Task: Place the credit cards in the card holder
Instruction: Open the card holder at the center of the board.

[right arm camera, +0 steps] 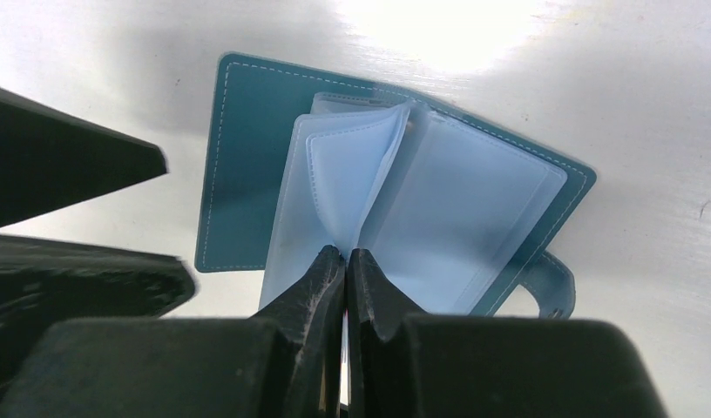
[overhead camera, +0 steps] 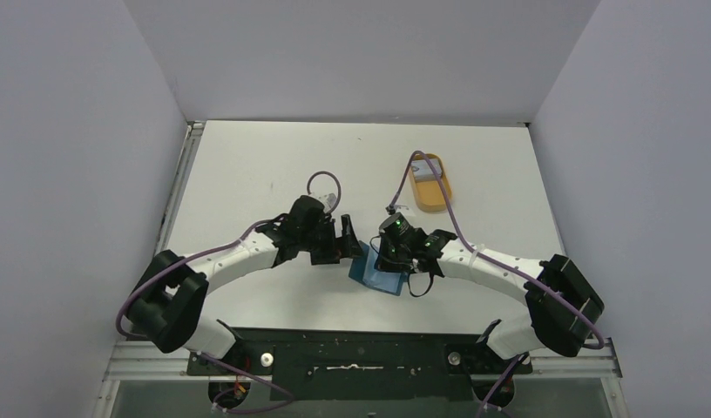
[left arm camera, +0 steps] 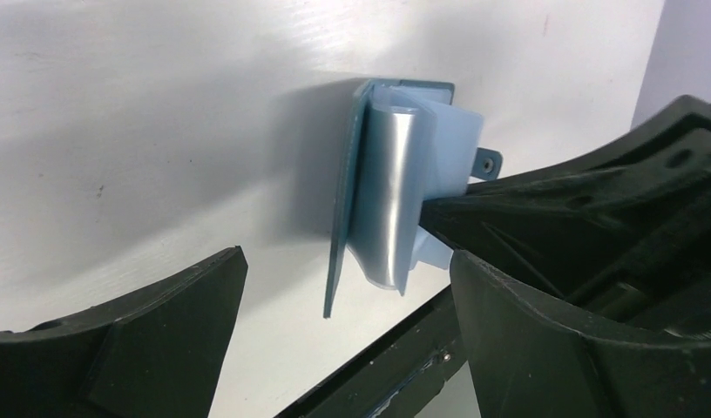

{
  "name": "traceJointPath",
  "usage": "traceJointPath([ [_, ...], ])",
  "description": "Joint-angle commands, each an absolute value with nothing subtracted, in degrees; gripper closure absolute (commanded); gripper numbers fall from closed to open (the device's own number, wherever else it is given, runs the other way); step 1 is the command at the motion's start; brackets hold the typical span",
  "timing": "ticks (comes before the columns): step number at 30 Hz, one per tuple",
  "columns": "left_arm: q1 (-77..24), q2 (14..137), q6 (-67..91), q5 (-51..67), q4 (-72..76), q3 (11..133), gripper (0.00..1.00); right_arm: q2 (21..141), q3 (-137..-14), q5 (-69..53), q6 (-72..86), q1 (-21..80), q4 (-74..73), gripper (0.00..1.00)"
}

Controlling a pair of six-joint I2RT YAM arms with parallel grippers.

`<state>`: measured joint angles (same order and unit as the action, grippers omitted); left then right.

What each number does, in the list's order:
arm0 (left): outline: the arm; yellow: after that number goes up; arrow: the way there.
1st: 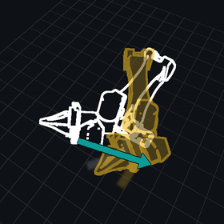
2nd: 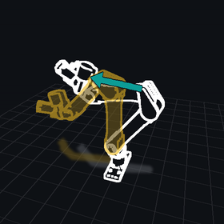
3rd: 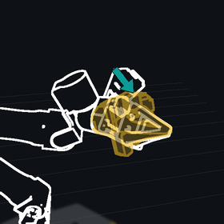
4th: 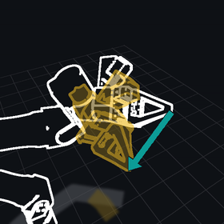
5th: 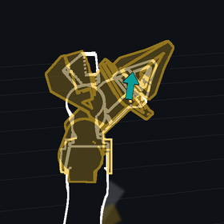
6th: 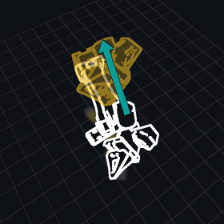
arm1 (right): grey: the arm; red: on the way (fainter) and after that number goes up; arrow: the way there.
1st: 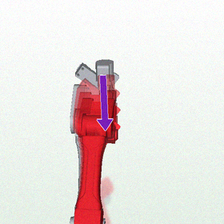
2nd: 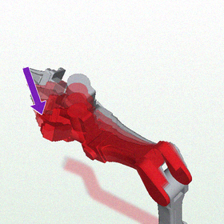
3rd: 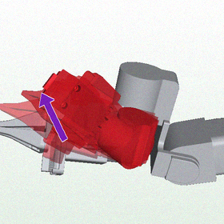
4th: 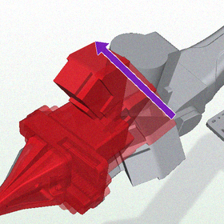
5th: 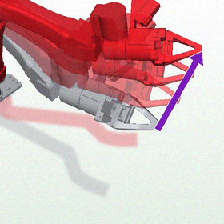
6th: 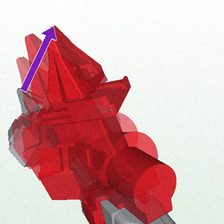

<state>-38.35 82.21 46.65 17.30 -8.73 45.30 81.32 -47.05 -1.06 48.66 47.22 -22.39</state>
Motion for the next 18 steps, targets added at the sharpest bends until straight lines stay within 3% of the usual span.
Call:
traceJointPath([
  [1,-39.5,85.5,44.9,21.2,-4.5,48.2,0.14,81.7,-47.4,-1.4,48.5,46.8,-19.2,1.0],
  [10,-40.6,88.5,43.5,22.9,-3.5,49.7,0.17,81.6,-47.2,-1.8,48.3,46.5,-18.7,1.0],
  [18,-40.7,93.4,43.5,24.4,-3.9,51.5,0.39,81.5,-46.9,-2.2,48.3,46.5,-18.4,1.0],
])
